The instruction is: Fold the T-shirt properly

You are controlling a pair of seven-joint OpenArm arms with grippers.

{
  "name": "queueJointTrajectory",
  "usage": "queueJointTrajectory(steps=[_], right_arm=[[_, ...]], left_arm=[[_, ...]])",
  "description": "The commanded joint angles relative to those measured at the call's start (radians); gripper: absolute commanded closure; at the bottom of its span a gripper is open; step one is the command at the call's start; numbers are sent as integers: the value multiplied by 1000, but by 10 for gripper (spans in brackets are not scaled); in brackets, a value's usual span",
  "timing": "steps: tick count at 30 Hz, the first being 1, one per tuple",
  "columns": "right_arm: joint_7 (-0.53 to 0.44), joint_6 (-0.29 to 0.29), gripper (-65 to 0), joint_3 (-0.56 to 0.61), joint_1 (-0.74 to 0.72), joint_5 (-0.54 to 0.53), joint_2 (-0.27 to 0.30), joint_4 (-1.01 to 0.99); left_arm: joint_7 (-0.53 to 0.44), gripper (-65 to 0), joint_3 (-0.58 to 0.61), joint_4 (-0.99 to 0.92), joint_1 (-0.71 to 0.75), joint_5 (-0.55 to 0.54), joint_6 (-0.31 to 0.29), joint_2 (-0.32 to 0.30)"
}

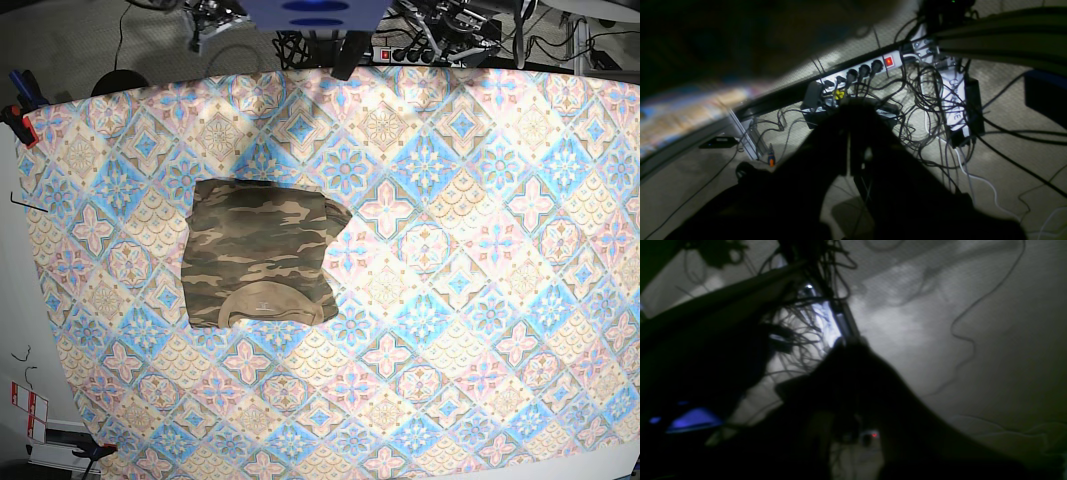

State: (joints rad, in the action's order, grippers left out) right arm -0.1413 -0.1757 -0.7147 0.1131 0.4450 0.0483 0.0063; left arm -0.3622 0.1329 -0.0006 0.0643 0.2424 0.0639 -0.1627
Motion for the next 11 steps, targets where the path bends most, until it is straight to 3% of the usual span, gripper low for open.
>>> queueJointTrajectory(steps=[1, 11], right_arm=[[-5, -3, 0, -3, 4, 2, -3, -1], [-1, -3, 0, 4, 4, 5, 6, 4]], left_arm=[[-10, 0, -3, 1, -4, -4, 4, -5], [-10, 0, -2, 1, -27, -4, 4, 36]])
